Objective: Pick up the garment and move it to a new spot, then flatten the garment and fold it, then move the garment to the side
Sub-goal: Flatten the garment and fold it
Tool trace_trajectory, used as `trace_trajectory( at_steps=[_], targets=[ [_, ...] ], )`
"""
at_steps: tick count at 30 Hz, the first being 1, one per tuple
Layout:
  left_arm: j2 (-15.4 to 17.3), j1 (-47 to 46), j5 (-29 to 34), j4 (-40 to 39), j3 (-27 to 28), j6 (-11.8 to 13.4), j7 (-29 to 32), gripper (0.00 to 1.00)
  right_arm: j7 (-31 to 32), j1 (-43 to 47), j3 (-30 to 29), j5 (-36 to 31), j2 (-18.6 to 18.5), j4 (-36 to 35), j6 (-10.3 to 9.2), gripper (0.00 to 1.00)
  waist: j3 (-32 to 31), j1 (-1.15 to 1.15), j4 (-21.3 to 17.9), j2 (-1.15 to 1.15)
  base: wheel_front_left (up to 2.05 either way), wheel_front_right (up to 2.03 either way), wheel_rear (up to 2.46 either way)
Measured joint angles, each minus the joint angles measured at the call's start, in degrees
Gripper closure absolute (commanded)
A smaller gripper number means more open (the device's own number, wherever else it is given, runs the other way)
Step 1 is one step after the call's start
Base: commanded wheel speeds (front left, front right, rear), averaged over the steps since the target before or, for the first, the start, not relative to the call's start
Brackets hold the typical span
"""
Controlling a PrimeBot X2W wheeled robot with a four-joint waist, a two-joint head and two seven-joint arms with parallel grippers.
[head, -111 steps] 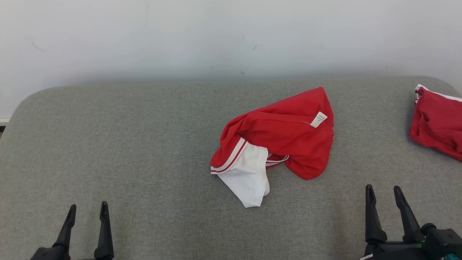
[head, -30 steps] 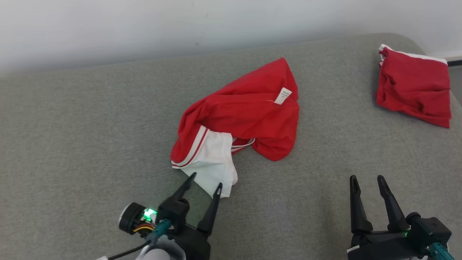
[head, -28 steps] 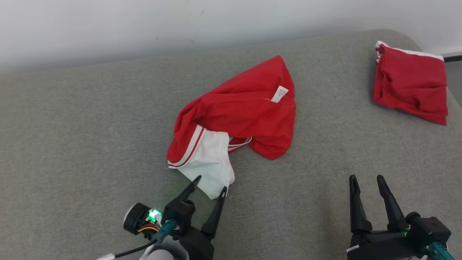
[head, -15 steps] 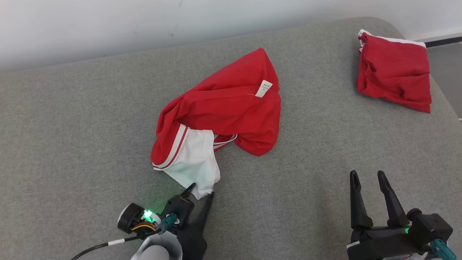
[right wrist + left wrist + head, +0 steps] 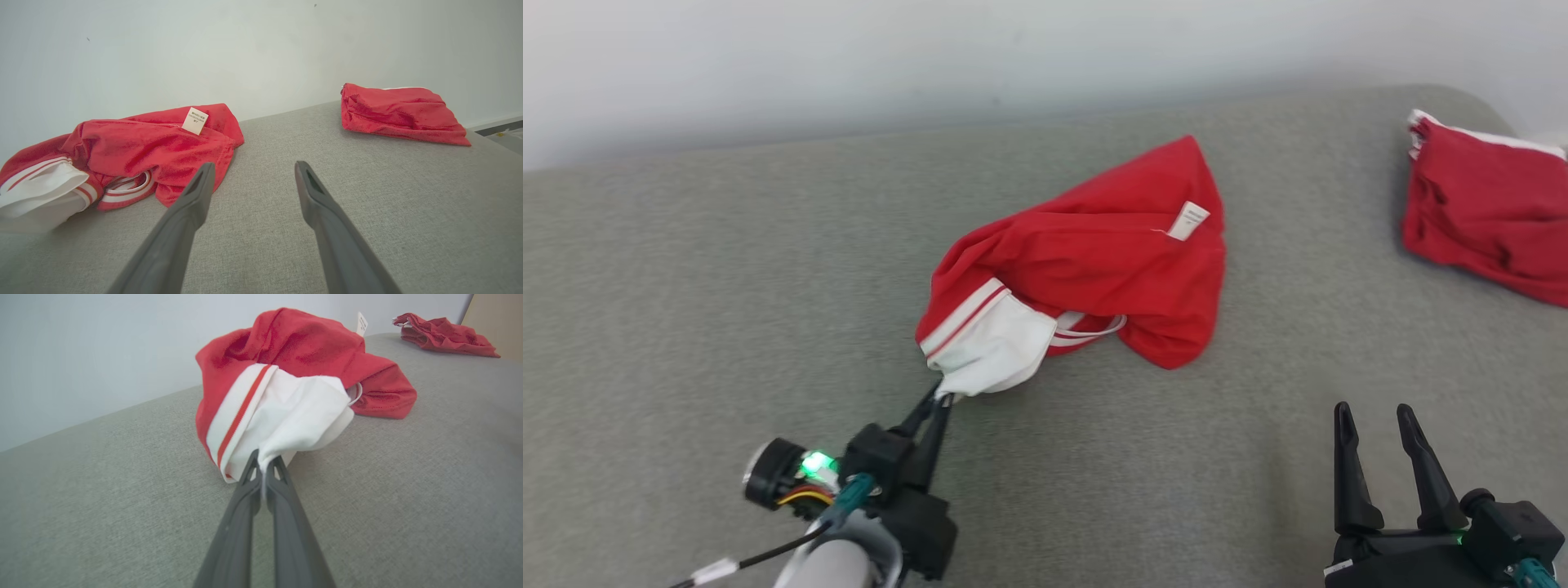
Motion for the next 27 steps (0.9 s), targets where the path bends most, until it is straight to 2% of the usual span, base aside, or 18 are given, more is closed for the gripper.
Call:
trace_trajectory(
  at_steps=[8, 13, 18, 24, 25, 26, 27],
  targets=[
    [8.3, 7.2, -0.5, -14.3, 3.4, 3.4, 3.0, 1.0, 0.0, 1.2, -0.4, -0.3, 0.0, 0.2, 0.0, 0.0, -2.5, -0.01, 6.3, 0.0, 0.0, 0.0, 0.0],
    [11.7, 14.2, -1.6, -23.2, 5.0, 5.4, 5.4, 1.0, -0.1, 1.9, -0.7, -0.3, 0.0, 0.0, 0.0, 0.0, -3.7, -0.01, 9.3, -0.01, 0.0, 0.0, 0.0],
    [10.7, 21.4, -5.6, -25.9, 6.2, 7.0, 6.5, 1.0, -0.1, 1.9, -0.8, -0.6, 0.0, 0.0, 0.0, 0.0, -4.3, -0.01, 10.6, -0.01, 0.0, 0.0, 0.0],
    [7.5, 24.7, -9.1, -21.8, 6.4, 7.4, 5.0, 1.0, -0.1, 1.9, -0.8, -0.8, -0.1, 0.4, 0.0, 0.0, -4.3, -0.01, 10.2, -0.01, 0.0, 0.0, 0.0],
    [7.3, 24.7, -9.2, -20.4, 6.1, 7.3, 4.6, 0.89, -0.1, 1.9, -0.8, -0.8, -0.1, 0.4, 0.0, 0.0, -4.2, -0.01, 10.1, -0.01, 0.0, 0.0, 0.0],
    [7.1, 24.7, -9.1, -19.4, 5.9, 7.2, 4.1, 0.55, -0.1, 1.8, -0.8, -0.8, -0.1, 0.4, 0.0, 0.0, -4.2, -0.01, 10.1, 0.0, 0.0, 0.0, 0.0],
    [6.7, 24.7, -9.1, -18.7, 6.0, 7.3, 3.4, 0.0, -0.1, 1.8, -0.9, -0.9, -0.2, 0.5, 0.0, 0.0, -4.2, -0.01, 10.1, -0.01, 0.0, 0.0, 0.0]
  ],
)
